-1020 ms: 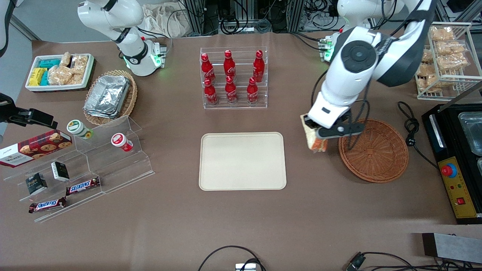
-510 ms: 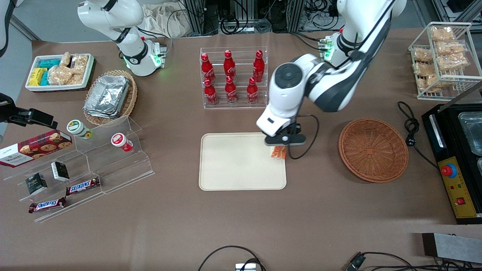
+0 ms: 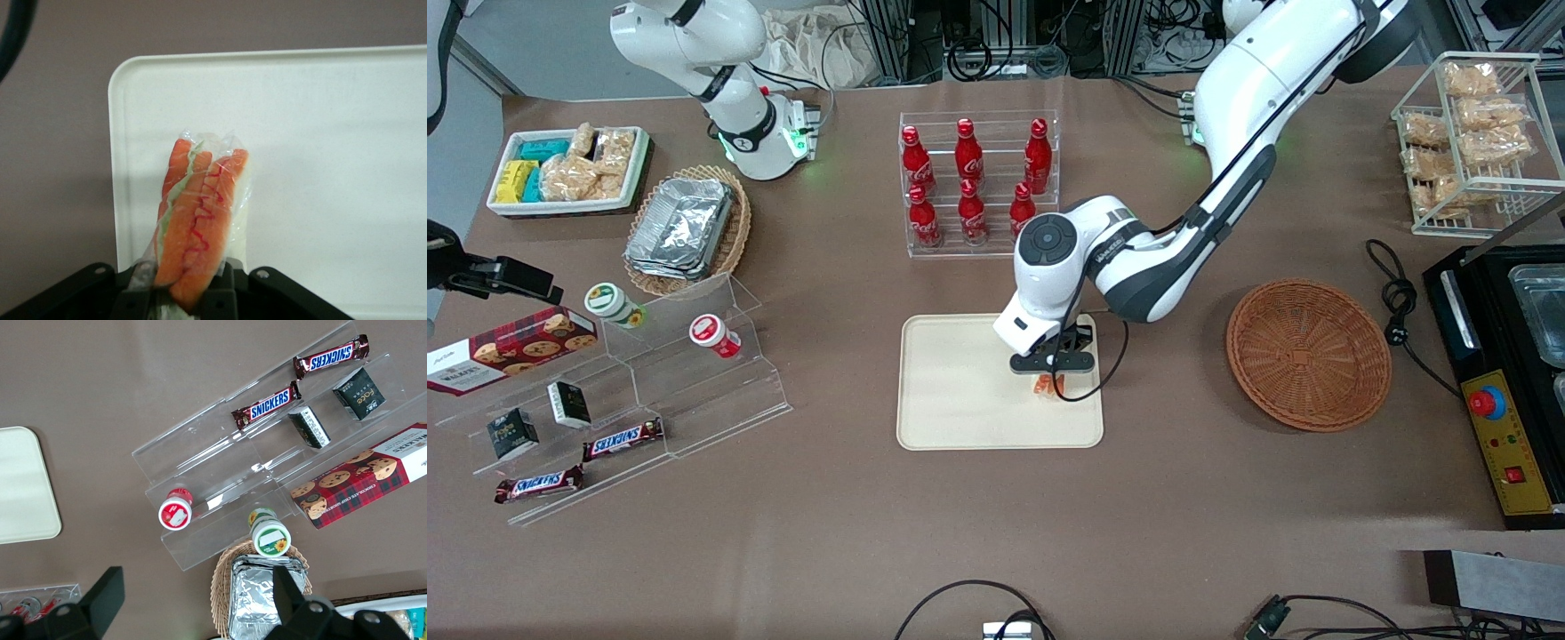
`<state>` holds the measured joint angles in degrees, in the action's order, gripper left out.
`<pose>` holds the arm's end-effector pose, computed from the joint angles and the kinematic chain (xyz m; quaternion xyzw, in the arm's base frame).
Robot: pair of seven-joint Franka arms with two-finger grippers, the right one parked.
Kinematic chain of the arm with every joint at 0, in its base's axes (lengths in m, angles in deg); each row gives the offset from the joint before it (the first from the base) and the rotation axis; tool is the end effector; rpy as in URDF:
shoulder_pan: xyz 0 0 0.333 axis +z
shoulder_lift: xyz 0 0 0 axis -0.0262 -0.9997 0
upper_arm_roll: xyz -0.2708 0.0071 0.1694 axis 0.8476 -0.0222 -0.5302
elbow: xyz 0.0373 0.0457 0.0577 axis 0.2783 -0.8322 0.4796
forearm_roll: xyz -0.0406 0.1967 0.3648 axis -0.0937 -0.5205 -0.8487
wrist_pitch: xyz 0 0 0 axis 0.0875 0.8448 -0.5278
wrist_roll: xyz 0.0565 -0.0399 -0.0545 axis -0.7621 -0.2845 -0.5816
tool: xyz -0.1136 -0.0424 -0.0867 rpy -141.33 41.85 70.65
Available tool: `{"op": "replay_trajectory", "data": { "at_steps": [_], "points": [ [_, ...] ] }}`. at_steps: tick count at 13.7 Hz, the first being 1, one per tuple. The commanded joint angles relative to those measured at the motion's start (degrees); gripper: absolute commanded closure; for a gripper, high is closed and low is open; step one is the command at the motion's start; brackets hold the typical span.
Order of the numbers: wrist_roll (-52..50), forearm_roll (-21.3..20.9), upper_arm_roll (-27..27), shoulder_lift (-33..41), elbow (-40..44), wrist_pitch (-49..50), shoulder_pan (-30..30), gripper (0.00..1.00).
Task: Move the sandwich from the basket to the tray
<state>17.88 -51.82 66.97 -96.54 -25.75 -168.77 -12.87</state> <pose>0.5352 -0.4639 0.2195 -0.9988 0.0116 -0.0366 0.0293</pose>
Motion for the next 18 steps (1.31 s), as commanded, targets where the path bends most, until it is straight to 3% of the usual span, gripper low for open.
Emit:
{"op": "replay_trajectory", "data": {
  "at_steps": [1,5,8,9,10,11,18],
  "points": [
    [-1.2,-2.8,-0.4,-2.6,1.9,0.2,-1.4,0.96],
    [-1.3,-6.7,-0.3,-5.6,2.1,0.1,-2.1,0.95],
    [-1.3,-7.0,-0.4,-6.5,2.1,-0.6,-2.2,0.95],
    [-1.3,-6.9,-0.4,-6.6,2.1,-0.7,-2.2,0.90],
    [-1.2,-6.9,-0.4,-6.7,2.1,-0.7,-2.2,0.55],
    [-0.9,-7.0,-0.4,-6.6,2.2,-0.7,-2.1,0.01],
    [-1.2,-6.5,-0.4,-5.7,3.5,0.0,-1.4,0.00]
  ]
}}
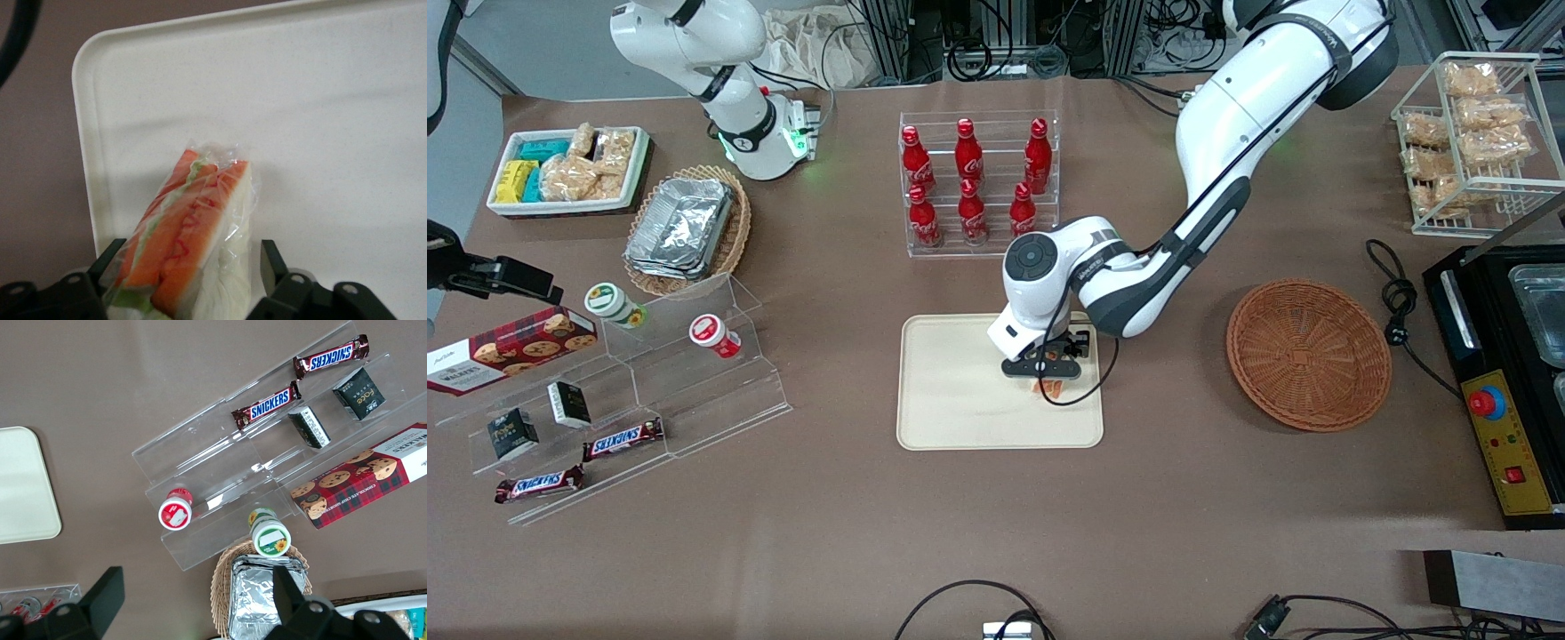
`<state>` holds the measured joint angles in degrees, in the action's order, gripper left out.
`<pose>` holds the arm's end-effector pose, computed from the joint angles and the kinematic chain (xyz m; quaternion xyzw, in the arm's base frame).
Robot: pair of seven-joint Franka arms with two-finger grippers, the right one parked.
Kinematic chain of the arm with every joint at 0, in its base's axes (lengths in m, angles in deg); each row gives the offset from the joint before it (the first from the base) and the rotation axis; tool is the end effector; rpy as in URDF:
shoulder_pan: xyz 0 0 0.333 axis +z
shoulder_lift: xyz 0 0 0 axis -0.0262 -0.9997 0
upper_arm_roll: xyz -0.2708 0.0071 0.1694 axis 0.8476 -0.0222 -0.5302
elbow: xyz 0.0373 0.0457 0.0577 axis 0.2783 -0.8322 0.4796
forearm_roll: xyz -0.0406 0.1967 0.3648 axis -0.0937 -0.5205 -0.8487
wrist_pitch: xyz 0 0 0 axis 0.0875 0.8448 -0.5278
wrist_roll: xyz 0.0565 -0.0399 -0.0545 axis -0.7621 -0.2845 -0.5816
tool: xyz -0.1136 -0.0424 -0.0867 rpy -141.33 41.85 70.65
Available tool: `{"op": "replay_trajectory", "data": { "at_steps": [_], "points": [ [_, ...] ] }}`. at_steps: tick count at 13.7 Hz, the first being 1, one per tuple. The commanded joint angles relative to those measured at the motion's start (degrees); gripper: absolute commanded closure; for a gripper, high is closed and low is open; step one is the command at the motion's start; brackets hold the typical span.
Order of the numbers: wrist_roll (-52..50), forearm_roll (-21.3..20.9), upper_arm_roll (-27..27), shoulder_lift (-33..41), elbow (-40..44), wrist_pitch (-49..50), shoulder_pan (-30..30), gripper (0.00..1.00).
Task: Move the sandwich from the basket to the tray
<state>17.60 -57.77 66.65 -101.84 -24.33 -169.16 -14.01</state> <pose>0.5317 -0.4682 0.1714 -0.9968 0.0445 -0.0386 0.0543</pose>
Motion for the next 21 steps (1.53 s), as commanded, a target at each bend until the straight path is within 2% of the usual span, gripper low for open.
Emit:
{"op": "replay_trajectory", "data": {
  "at_steps": [1,4,7,10,12,15,18,21],
  "points": [
    [-1.0,-0.2,0.0,0.0,2.1,0.7,-0.2,0.00],
    [-1.0,0.2,0.0,2.2,2.5,4.4,-0.1,0.00],
    [-1.0,5.0,-0.9,6.6,3.6,8.9,-0.1,0.00],
    [-0.9,9.2,-3.8,10.9,9.4,17.2,0.0,0.00],
    [0.2,12.7,-8.1,12.5,13.3,20.6,0.0,0.00],
    [0.7,17.9,-14.3,15.7,13.6,20.7,0.0,0.00],
    [10.8,24.7,-21.9,19.2,13.4,20.8,-0.2,0.00],
    [12.3,25.2,-24.3,20.4,12.9,21.6,-0.1,0.00]
  ]
}}
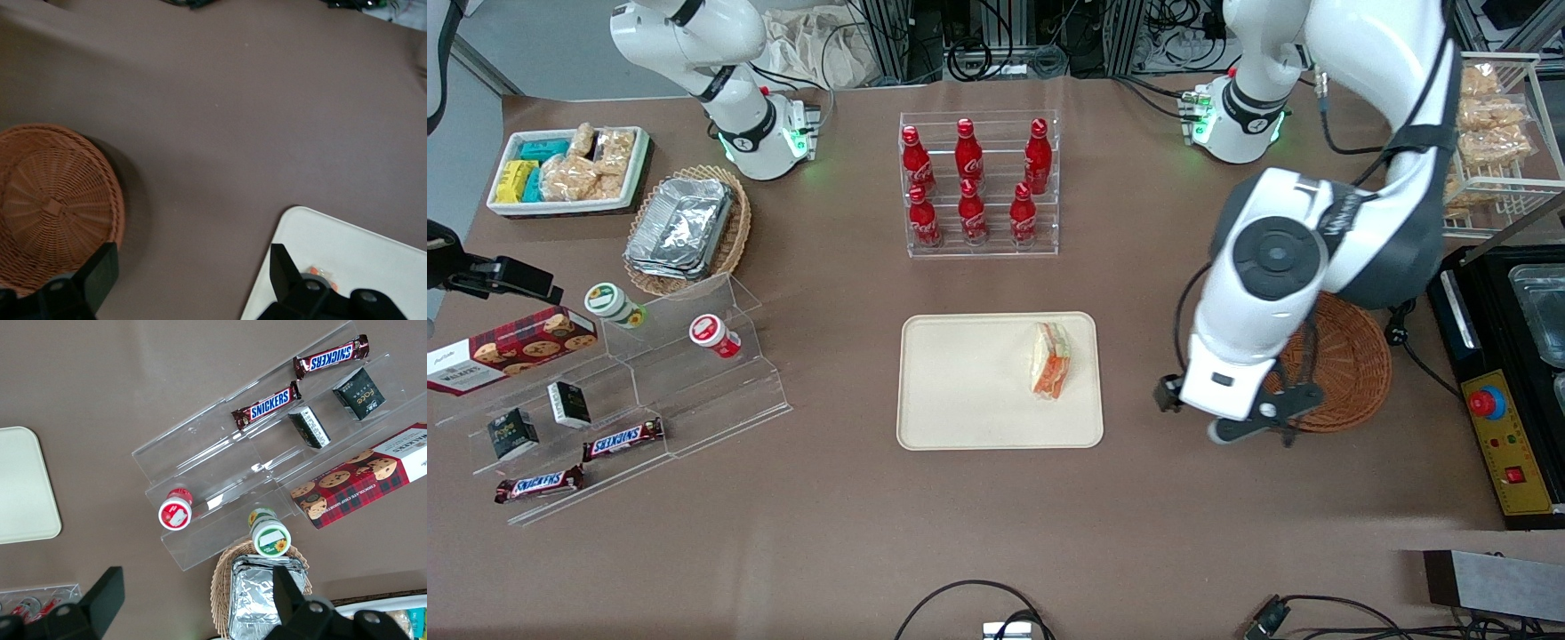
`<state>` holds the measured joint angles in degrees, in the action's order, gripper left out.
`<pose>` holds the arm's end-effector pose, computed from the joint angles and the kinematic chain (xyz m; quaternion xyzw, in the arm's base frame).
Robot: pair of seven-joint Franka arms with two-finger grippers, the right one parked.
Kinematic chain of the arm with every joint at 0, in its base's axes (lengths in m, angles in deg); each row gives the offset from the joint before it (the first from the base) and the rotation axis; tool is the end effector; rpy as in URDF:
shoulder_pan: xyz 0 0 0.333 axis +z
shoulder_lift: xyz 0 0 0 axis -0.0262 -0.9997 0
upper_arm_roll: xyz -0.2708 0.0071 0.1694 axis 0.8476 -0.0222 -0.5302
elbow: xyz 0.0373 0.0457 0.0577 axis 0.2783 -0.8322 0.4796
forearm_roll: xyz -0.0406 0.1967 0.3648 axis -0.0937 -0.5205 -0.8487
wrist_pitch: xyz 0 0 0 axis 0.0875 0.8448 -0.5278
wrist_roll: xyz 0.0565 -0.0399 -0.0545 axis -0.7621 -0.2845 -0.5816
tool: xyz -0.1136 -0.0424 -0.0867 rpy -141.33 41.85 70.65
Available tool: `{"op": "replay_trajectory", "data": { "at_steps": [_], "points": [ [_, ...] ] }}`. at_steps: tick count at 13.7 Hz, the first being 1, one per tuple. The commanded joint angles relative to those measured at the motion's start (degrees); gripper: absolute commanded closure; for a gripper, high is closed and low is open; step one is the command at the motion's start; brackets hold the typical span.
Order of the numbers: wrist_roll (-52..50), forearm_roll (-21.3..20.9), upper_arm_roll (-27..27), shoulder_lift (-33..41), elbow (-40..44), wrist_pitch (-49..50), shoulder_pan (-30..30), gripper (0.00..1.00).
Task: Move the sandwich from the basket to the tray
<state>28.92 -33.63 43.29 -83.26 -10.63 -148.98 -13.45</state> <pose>0.6740 -0.2501 0.4287 -0.9813 -0.1781 -0.0508 0.0523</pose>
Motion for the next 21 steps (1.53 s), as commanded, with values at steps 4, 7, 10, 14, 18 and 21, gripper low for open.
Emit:
{"op": "replay_trajectory", "data": {
  "at_steps": [4,7,10,14,18,21],
  "points": [
    [8.3,2.0,-3.8,4.7,-2.4,2.5,-0.5,0.00],
    [19.5,4.6,-9.6,10.7,-7.3,2.4,-0.5,0.00],
    [26.2,5.2,-11.8,15.8,-11.1,3.3,3.2,0.00],
    [27.5,5.2,-7.5,19.9,-11.6,6.8,9.4,0.00],
    [35.4,10.0,-5.3,23.0,-11.9,8.0,15.0,0.00],
    [38.4,11.0,-3.9,25.3,-11.7,8.2,17.1,0.00]
  ]
}}
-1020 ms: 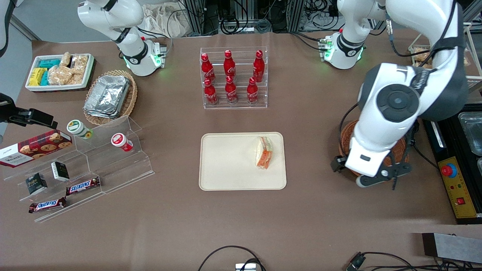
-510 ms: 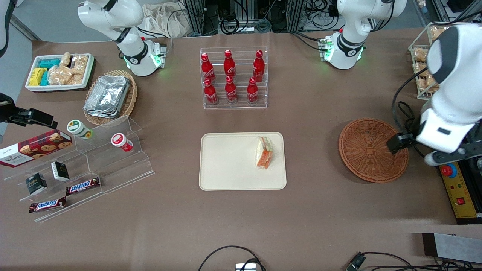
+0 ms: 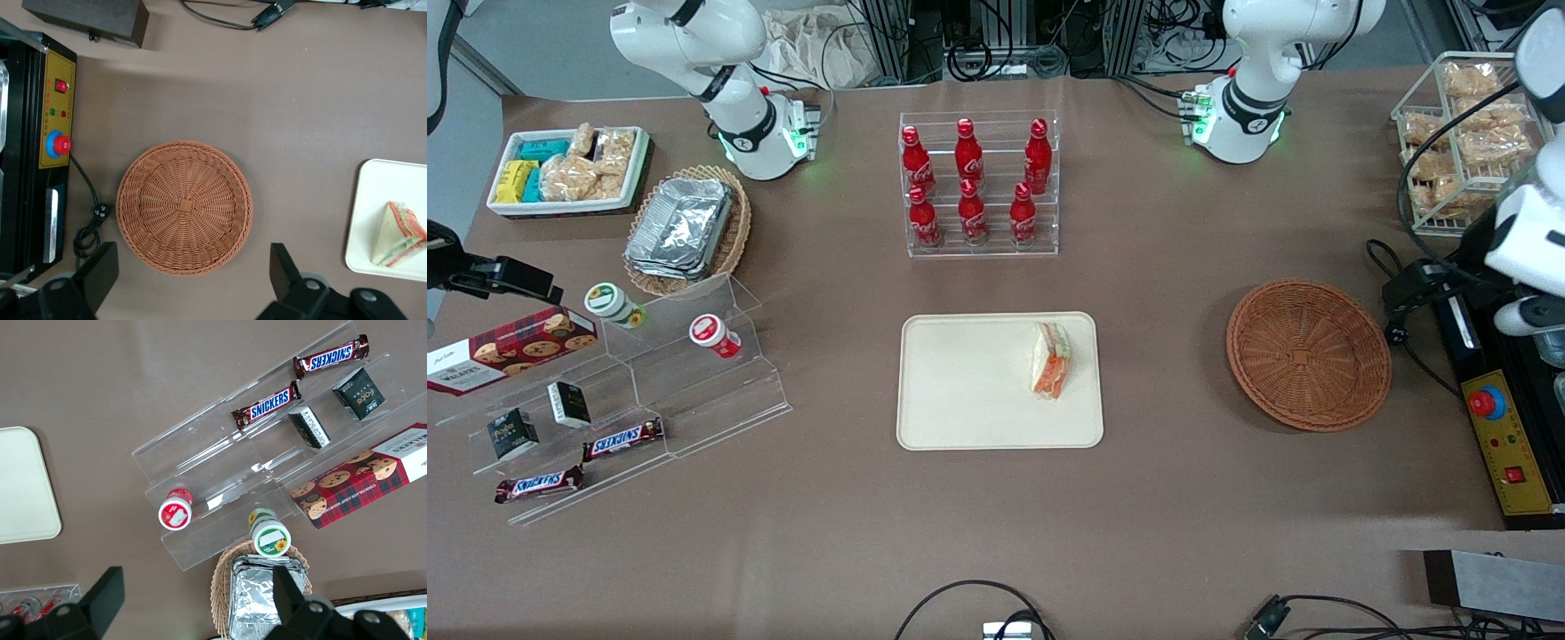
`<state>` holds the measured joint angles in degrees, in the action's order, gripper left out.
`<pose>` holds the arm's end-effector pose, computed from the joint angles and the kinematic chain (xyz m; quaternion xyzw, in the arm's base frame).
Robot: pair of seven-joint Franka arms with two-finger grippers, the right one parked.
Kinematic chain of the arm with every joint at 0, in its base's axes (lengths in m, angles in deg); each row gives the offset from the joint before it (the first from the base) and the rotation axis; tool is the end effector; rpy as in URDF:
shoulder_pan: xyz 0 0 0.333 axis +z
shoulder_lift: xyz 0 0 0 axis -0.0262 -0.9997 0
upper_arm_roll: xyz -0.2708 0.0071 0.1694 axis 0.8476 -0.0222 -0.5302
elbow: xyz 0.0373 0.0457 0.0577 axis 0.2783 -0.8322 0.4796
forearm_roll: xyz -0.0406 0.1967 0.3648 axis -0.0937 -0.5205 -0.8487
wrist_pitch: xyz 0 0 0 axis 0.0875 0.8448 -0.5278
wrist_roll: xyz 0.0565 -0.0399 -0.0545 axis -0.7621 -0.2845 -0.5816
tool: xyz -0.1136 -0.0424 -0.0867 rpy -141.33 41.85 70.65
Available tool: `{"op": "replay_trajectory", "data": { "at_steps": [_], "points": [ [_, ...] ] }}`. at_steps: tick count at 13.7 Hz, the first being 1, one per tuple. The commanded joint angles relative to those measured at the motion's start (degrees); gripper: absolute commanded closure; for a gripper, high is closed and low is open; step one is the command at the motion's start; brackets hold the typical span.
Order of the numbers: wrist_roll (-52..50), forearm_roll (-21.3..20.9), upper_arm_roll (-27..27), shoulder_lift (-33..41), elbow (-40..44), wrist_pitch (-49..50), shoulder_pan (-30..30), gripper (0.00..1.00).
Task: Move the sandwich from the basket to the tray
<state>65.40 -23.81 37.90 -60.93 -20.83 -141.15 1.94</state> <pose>0.6098 -0.0251 0.5809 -0.9970 -0.0591 -0.0485 0.0152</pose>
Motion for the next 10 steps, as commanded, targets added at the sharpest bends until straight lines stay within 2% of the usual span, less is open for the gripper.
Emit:
{"op": "replay_trajectory", "data": {
  "at_steps": [1,10],
  "points": [
    [2.0,1.1,1.7,4.0,-1.5,0.6,1.7,0.00],
    [2.7,1.3,3.0,7.3,-0.8,4.9,1.9,0.00]
  ]
}}
